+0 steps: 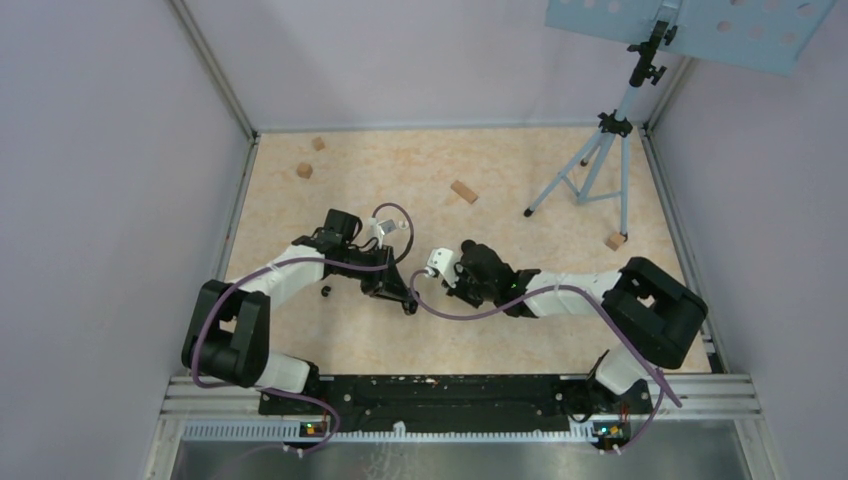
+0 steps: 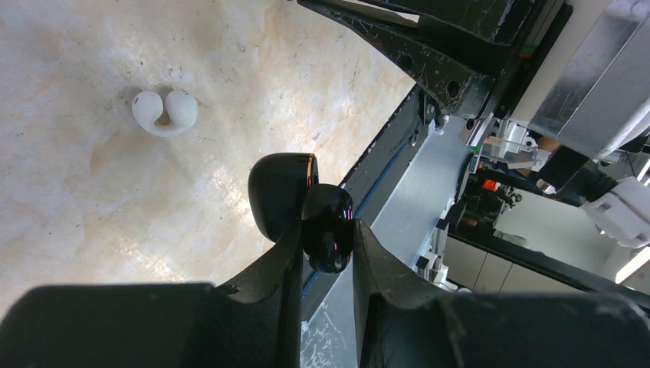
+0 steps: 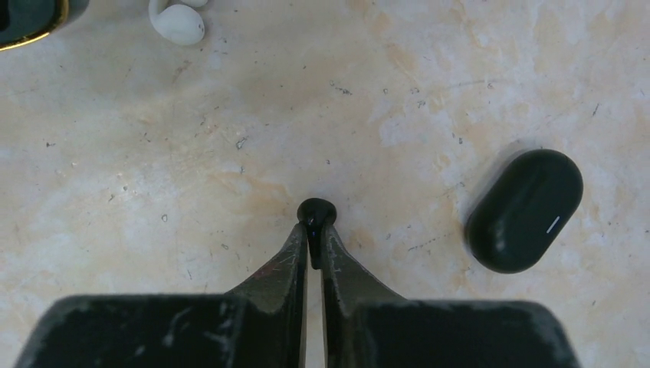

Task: Insert the wireless bluetooth earbuds into the charging case
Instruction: Pick up the right earbud from the center of the board, then place the right earbud at the center of the board.

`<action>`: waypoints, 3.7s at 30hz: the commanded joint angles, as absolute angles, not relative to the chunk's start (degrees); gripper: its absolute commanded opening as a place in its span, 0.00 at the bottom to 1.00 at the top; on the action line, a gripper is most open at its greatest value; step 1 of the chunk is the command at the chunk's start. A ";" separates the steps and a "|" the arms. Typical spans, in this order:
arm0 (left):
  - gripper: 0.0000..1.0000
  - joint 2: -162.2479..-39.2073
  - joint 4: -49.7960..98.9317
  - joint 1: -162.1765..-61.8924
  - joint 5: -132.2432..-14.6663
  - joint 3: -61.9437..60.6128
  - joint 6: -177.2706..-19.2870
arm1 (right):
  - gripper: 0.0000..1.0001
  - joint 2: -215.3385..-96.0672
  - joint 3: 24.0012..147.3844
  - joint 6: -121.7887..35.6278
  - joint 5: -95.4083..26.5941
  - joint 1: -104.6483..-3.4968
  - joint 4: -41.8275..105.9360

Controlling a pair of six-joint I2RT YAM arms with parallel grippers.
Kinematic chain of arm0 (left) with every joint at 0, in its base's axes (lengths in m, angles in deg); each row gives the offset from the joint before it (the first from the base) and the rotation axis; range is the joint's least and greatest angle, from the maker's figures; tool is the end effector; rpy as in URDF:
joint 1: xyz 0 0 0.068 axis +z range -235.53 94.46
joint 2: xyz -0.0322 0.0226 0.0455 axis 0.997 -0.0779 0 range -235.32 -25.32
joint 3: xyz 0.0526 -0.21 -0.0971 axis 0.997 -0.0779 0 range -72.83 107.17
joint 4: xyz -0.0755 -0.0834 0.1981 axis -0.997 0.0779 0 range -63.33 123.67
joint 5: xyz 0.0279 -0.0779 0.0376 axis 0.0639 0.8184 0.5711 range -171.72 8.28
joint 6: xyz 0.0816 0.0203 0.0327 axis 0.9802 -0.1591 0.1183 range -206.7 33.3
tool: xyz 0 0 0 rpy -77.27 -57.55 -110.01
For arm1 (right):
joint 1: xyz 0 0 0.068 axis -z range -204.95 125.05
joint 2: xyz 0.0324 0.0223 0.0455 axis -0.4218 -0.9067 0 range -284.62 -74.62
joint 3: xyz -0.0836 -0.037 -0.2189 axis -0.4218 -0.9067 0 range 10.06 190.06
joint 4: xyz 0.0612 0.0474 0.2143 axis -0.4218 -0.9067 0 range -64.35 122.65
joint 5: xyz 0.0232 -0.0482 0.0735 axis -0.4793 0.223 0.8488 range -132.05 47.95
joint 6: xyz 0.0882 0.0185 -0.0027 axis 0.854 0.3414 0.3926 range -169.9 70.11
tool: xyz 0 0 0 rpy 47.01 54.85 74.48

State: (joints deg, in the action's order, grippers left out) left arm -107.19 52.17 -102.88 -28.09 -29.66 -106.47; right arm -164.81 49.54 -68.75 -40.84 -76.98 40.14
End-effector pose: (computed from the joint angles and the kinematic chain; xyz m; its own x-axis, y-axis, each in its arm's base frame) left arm 0.2110 -0.1340 0.1450 -0.9816 0.0964 -0.1645 0.1906 0.5252 -0.8294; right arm 0.1907 0.2470 0.1112 -0.1409 -0.7057 -0.6943 -0.8910 0.3961 -0.2218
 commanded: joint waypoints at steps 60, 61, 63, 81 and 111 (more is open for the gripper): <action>0.00 -101.39 24.96 -102.93 -1.62 -27.37 -136.01 | 0.00 -148.10 33.07 -44.73 -40.42 -84.97 105.26; 0.00 -101.25 24.92 -102.94 -1.50 -27.35 -136.09 | 0.00 -148.36 33.04 -44.79 -40.58 -84.96 105.60; 0.00 -101.17 24.91 -102.94 -1.39 -27.42 -136.18 | 0.00 -148.61 32.87 -44.68 -40.85 -84.90 106.49; 0.00 -108.10 50.96 -101.09 -16.89 -25.57 -117.00 | 0.00 -146.66 45.62 -15.76 -67.02 -80.76 31.87; 0.00 -109.58 52.95 -101.14 -17.17 -25.18 -114.83 | 0.45 -164.58 57.32 -3.98 -66.62 -80.54 14.21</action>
